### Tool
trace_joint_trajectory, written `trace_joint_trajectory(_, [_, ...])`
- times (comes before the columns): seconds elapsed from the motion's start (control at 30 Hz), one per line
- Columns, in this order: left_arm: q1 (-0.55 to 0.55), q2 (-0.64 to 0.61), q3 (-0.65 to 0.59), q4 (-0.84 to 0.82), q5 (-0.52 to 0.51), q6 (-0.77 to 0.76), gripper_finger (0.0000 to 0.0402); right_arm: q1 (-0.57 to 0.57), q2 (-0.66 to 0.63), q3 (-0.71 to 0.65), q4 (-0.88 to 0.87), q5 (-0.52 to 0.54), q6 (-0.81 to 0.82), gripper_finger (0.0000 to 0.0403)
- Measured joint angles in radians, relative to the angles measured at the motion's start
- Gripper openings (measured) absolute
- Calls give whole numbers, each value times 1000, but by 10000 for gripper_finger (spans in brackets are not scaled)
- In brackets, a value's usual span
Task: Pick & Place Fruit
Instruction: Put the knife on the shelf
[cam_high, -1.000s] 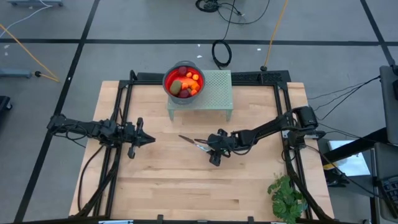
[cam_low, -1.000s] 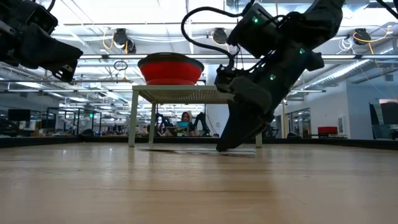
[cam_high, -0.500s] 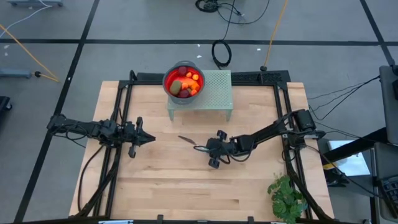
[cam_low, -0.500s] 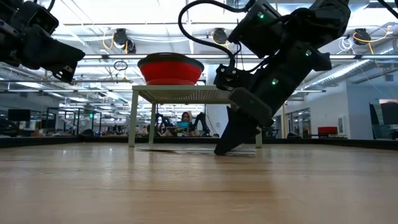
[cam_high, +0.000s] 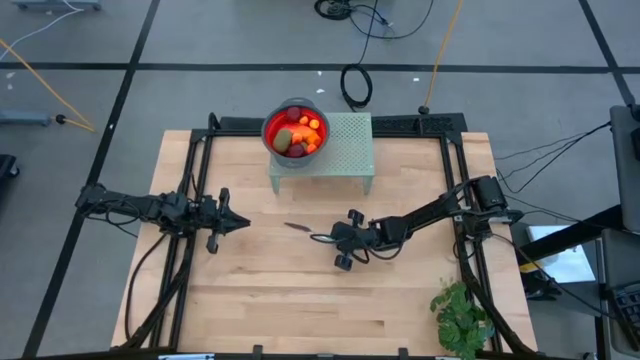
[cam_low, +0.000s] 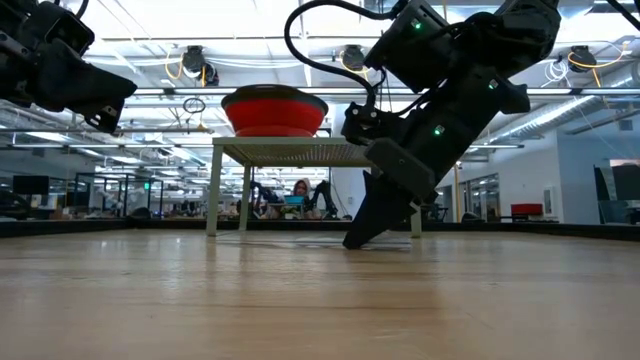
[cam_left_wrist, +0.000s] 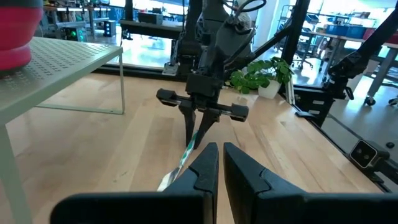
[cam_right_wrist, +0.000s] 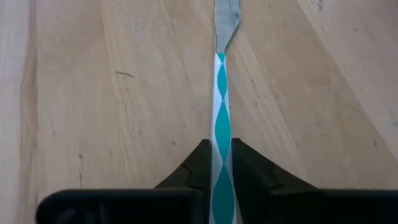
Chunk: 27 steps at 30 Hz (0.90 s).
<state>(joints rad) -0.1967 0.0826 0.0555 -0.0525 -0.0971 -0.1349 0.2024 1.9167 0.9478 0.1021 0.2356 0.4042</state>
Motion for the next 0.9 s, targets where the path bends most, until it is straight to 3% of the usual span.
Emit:
trace_joint_trajectory(0.37, [0,0,0,0,0,-2,24,0,-20,4,-1,0,4,33])
trace_joint_trajectory(0.9, [0,0,0,2,0,-5,24,4,-155,1,-55,-13,-5,35])
